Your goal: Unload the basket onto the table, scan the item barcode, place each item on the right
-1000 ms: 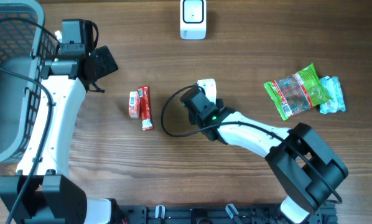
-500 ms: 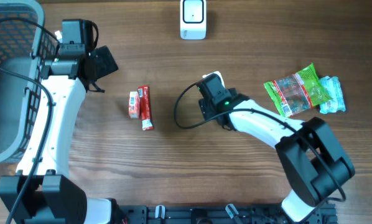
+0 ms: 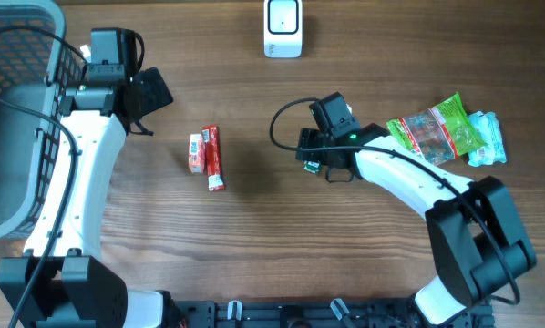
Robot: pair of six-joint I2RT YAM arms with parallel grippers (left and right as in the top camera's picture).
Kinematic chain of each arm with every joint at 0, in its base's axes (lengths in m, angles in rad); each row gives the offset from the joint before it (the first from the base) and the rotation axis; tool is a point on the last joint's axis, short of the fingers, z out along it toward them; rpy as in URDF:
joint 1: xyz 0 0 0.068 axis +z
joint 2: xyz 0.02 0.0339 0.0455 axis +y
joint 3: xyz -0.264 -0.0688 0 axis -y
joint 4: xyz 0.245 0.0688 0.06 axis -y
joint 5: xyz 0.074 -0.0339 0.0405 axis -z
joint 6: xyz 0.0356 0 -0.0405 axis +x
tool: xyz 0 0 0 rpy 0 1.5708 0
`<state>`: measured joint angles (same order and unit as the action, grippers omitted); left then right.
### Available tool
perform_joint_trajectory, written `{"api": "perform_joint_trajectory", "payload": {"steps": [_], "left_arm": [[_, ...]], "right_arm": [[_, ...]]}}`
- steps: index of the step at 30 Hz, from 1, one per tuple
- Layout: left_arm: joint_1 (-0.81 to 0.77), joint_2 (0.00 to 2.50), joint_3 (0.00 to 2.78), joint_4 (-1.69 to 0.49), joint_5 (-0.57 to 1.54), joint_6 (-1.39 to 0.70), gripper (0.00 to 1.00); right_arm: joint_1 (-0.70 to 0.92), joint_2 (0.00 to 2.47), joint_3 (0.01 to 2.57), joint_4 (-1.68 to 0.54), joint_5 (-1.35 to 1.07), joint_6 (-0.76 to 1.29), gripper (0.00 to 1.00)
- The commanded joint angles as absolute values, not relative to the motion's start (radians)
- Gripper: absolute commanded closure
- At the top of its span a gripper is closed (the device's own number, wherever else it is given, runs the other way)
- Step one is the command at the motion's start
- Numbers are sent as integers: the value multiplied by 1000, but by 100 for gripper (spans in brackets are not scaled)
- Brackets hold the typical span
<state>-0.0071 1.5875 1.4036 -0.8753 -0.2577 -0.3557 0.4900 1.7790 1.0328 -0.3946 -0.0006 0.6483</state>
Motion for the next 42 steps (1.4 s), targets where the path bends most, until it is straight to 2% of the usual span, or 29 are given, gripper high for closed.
{"api": "perform_joint_trajectory", "payload": {"steps": [1, 3, 5, 9, 12, 17, 20, 24, 25, 27, 28, 31, 33, 35, 36, 37, 38, 42], "left_arm": [[-2, 1585, 1412, -876, -270, -344, 0], [-2, 1585, 1412, -876, -270, -344, 0], [-2, 1585, 1412, -876, -270, -344, 0], [-2, 1585, 1412, -876, -270, -344, 0], [-2, 1585, 1412, -876, -270, -344, 0], [-2, 1585, 1412, -876, -270, -344, 0], [-2, 1585, 1412, -876, -270, -344, 0], [-2, 1585, 1412, -876, -270, -344, 0], [-2, 1585, 1412, -876, -270, -344, 0], [-2, 1585, 1412, -876, -270, -344, 0], [-2, 1585, 1412, -876, -270, -344, 0], [-2, 1585, 1412, -876, -270, -344, 0], [-2, 1585, 1412, -876, -270, -344, 0], [-2, 1585, 1412, -876, -270, -344, 0], [-2, 1585, 1412, -876, -270, -344, 0], [-2, 1585, 1412, -876, -270, -344, 0], [-2, 1585, 1412, -876, -270, -344, 0], [-2, 1585, 1412, -876, -270, -344, 0]], "right_arm": [[496, 1804, 1023, -374, 73, 745, 25], [498, 1822, 1023, -353, 128, 749, 33], [500, 1845, 1023, -325, 122, 735, 37], [506, 1880, 1023, -270, 151, 722, 37], [506, 1880, 1023, -186, 157, 639, 43], [506, 1880, 1023, -66, 160, 404, 43], [505, 1873, 1031, -50, 198, 291, 36], [506, 1814, 1087, -169, 183, 340, 34], [507, 1795, 1096, -206, 183, 381, 31], [506, 1761, 1101, -284, 167, 480, 14], [506, 1750, 1101, -318, 143, 517, 0], [507, 1746, 1098, -408, 15, 613, 0], [507, 1757, 1081, -433, -68, 607, 0], [507, 1768, 1062, -434, -83, 604, 4], [508, 1775, 1052, -434, -72, 604, 9], [508, 1783, 1040, -437, -58, 605, 19], [508, 1791, 1032, -437, -48, 610, 23], [533, 1812, 1032, -437, 25, 658, 33]]}}
